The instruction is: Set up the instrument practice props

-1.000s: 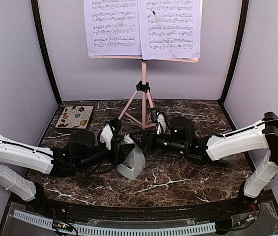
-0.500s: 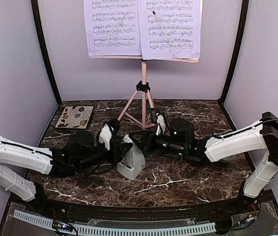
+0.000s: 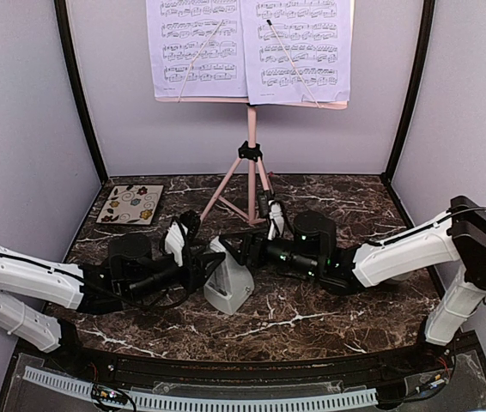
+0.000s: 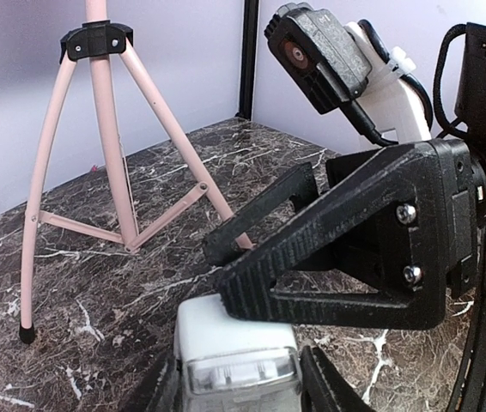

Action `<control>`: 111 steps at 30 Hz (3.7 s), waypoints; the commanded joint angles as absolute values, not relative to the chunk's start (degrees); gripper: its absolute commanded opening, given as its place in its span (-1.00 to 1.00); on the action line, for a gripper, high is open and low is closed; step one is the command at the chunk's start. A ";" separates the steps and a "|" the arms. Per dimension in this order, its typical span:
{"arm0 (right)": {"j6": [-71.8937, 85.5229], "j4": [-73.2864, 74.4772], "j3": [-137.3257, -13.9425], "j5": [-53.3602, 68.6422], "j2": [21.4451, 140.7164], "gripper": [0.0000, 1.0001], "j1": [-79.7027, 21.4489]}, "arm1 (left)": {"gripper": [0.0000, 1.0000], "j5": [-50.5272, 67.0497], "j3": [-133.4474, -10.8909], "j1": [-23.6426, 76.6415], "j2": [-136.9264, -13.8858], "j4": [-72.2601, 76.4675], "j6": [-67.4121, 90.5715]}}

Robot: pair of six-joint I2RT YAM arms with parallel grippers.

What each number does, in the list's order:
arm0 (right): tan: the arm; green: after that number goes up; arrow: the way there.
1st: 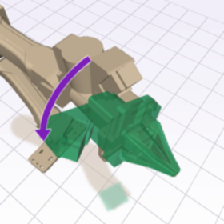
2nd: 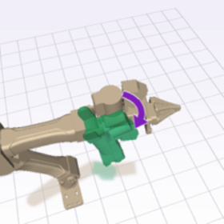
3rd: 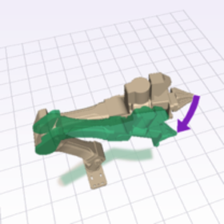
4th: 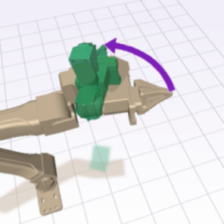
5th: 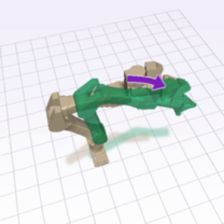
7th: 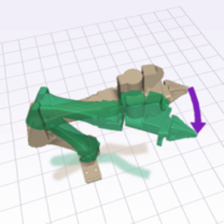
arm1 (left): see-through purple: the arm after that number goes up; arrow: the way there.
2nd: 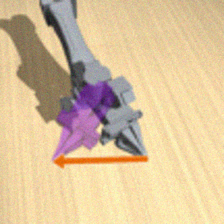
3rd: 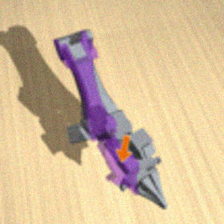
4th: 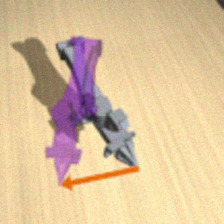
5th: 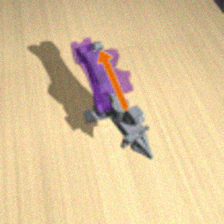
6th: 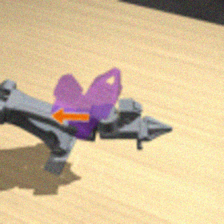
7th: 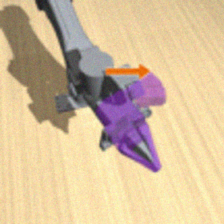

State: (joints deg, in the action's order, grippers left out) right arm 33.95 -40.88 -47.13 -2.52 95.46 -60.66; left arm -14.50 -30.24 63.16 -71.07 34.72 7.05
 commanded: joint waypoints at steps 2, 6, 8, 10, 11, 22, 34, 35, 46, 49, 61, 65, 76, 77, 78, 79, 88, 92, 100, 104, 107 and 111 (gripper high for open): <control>30.50 -24.74 -43.45 -6.93 100.33 0.35 -59.68 | -0.57 -11.95 -27.73 63.37 -66.63 37.95 6.00; 30.13 -24.68 -43.35 -6.94 100.38 0.34 -59.59 | -0.60 -11.70 -27.06 63.35 -64.63 37.78 6.48; 29.97 -24.70 -43.34 -6.86 100.68 0.34 -59.50 | -0.61 -11.80 -26.37 63.35 -64.00 38.02 6.78; 30.03 -24.63 -43.35 -6.81 100.69 0.34 -59.31 | -0.62 -11.65 -26.03 63.34 -63.54 38.10 7.03; 30.12 -24.40 -43.38 -6.88 100.75 0.33 -59.18 | -0.62 -11.61 -25.97 63.32 -63.40 37.89 7.21; 29.07 -24.78 -43.31 -4.91 99.76 0.37 -58.18 | -0.63 -9.70 -25.13 63.37 -63.12 37.57 6.92; 29.86 -23.43 -46.37 -0.18 86.75 0.59 -58.67 | -0.64 -9.66 -25.58 63.33 -68.27 40.89 6.46; 30.18 -23.41 -46.71 0.27 86.07 0.60 -58.60 | -0.64 -9.59 -25.91 63.36 -68.29 40.73 6.36; 35.62 -27.90 -49.54 8.37 90.47 0.63 -58.93 | -0.63 -8.33 -26.12 63.36 -68.26 42.20 5.14; 36.95 -29.60 -49.92 9.09 91.57 0.63 -59.35 | -0.63 -8.52 -26.02 63.37 -68.42 42.41 4.95; 40.80 -31.65 -50.28 8.84 87.85 0.66 -59.50 | -0.63 -8.53 -26.86 63.37 -69.35 41.93 4.97; 41.68 -31.37 -50.84 10.40 88.17 0.66 -59.66 | -0.64 -8.64 -26.89 63.37 -69.56 42.00 4.67; 46.08 -35.52 -48.10 10.70 96.16 0.60 -59.38 | -0.64 -7.93 -27.32 63.53 -69.06 41.77 3.70; 46.20 -35.29 -47.79 10.11 96.55 0.58 -59.15 | -0.64 -7.98 -27.32 63.61 -68.82 41.78 3.43; 46.23 -34.63 -47.33 9.50 96.92 0.56 -58.96 | -0.64 -7.95 -27.22 63.74 -68.49 41.75 2.98; 46.08 -34.01 -47.03 8.96 97.28 0.53 -58.85 | -0.64 -7.75 -27.23 63.89 -68.27 41.84 2.42; 44.17 -29.89 -43.16 4.58 100.04 0.41 -57.57 | -0.64 -7.86 -26.57 65.77 -66.00 43.56 -3.18; 43.10 -30.94 -40.32 4.49 102.51 0.39 -56.26 | -0.62 -7.92 -26.14 66.53 -65.61 44.64 -5.32; 42.14 -32.55 -39.76 5.93 105.80 0.36 -55.89 | -0.61 -8.13 -21.65 67.68 -62.89 50.54 -7.38; 41.35 -31.59 -40.38 5.75 105.79 0.36 -55.99 | -0.62 -12.79 -18.57 67.68 -58.54 54.49 -5.21; 40.90 -31.22 -40.72 5.58 105.79 0.36 -56.05 | -0.63 -16.22 -17.87 67.58 -56.04 53.51 -3.29; 39.07 -30.14 -41.77 5.54 104.09 0.37 -56.39 | -0.64 -19.70 -21.73 63.75 -53.41 37.98 3.58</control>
State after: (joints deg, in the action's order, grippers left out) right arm 44.14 -52.71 -44.47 11.94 100.33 -57.76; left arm -15.40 -18.87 66.96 -55.68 48.66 -2.61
